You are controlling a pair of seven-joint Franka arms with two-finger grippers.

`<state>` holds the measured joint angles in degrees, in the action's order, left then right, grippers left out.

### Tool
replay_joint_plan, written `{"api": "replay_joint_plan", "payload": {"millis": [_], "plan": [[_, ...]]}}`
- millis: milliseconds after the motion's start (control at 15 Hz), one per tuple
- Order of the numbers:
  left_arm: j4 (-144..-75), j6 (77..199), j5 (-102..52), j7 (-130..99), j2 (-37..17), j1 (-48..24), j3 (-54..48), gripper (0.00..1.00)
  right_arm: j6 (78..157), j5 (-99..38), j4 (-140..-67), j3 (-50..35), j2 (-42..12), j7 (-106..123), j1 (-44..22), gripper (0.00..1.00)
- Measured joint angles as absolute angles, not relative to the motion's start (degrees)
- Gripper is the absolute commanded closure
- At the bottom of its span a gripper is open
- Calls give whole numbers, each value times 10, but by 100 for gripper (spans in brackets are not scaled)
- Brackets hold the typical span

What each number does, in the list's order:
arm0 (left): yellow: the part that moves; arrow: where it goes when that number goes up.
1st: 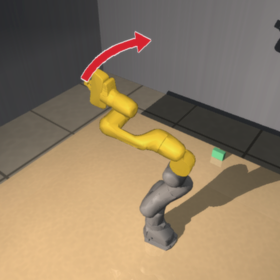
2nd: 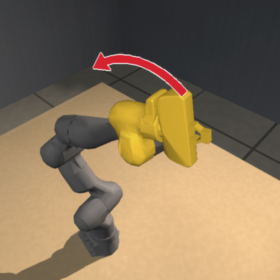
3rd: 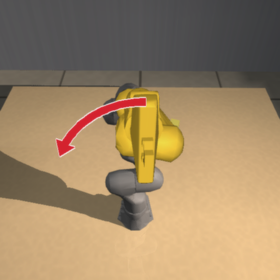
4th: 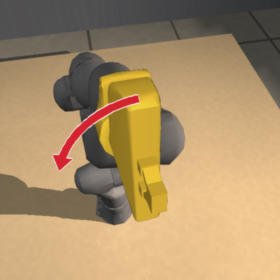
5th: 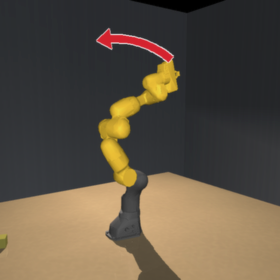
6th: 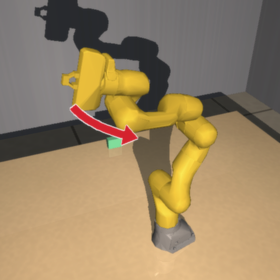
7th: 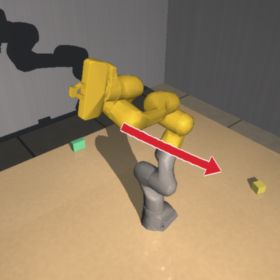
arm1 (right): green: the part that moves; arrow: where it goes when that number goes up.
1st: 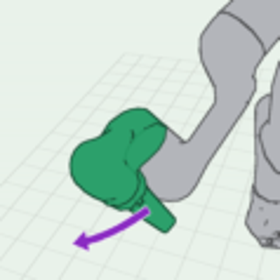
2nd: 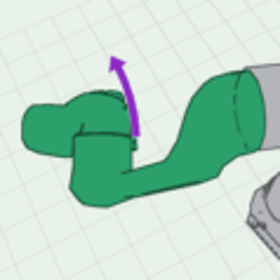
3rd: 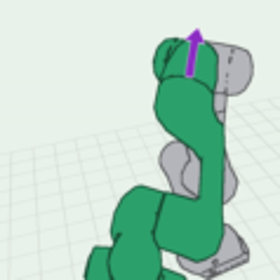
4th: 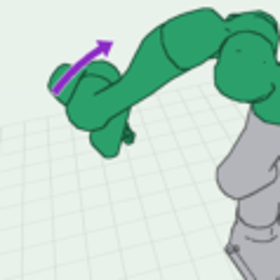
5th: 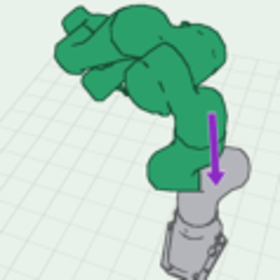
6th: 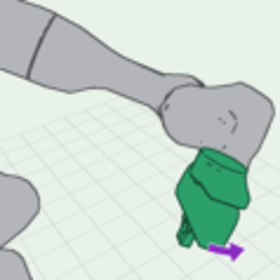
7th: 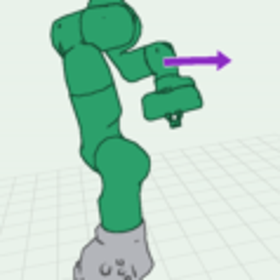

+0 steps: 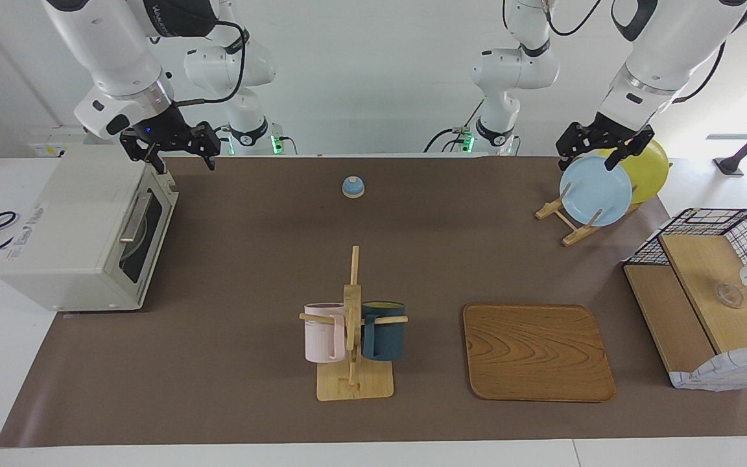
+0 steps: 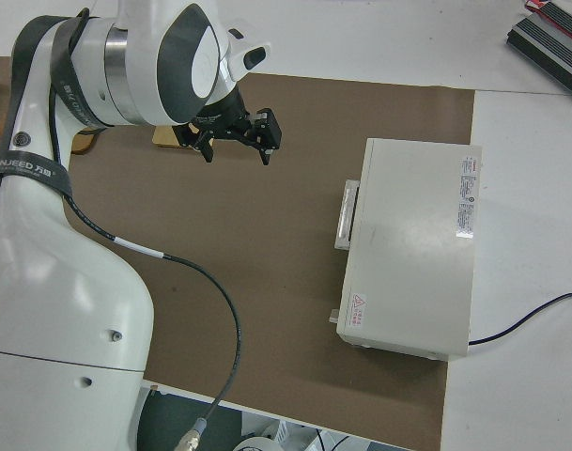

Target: Put corn in oven

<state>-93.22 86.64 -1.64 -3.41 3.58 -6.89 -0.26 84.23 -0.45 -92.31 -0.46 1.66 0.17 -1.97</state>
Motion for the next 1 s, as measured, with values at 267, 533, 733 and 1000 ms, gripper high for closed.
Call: {"api": "replay_joint_plan", "payload": {"millis": [267, 533, 733, 1000], "plan": [[-932, 866, -16, -34, 36, -69, -3, 0, 843, -4, -919, -5, 17, 2, -11, 0], [-932, 866, -16, -34, 36, -69, -3, 0, 843, -4, -913, -7, 17, 2, -12, 0], [-932, 866, -16, -34, 36, -69, -3, 0, 843, -5, -912, -7, 17, 2, -12, 0], [-932, 866, -16, -34, 36, -69, -3, 0, 843, -5, -908, 6, 17, 2, -11, 0]]}}
